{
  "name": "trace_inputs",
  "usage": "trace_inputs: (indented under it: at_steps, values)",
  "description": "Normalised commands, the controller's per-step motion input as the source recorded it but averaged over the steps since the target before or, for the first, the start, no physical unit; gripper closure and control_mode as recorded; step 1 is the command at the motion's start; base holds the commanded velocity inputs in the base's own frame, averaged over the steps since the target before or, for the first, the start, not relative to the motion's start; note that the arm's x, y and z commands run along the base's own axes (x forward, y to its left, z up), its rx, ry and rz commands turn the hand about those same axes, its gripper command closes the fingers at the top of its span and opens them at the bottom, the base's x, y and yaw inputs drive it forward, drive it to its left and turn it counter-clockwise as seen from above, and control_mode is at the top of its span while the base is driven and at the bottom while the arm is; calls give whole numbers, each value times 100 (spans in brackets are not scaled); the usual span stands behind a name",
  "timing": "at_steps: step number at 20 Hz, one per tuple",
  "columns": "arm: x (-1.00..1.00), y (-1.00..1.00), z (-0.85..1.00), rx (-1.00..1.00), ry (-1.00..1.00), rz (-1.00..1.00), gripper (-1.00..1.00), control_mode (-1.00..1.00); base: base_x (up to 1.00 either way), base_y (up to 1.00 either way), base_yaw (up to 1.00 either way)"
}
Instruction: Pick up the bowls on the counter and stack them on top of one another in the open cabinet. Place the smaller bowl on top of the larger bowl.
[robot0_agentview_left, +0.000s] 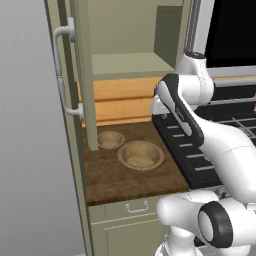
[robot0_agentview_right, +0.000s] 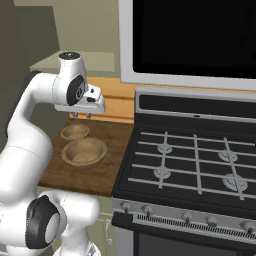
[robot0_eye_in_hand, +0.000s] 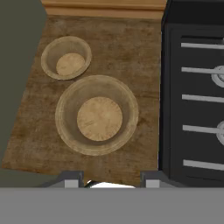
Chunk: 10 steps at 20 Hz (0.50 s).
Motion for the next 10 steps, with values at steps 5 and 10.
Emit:
trace_inputs:
  at_steps: [5,10]
  values:
    - [0,0,-31,0,2,0,-100,-100,0,0,0]
    - [3,41,-75,2,0,-12,-100,-100,0,0,0]
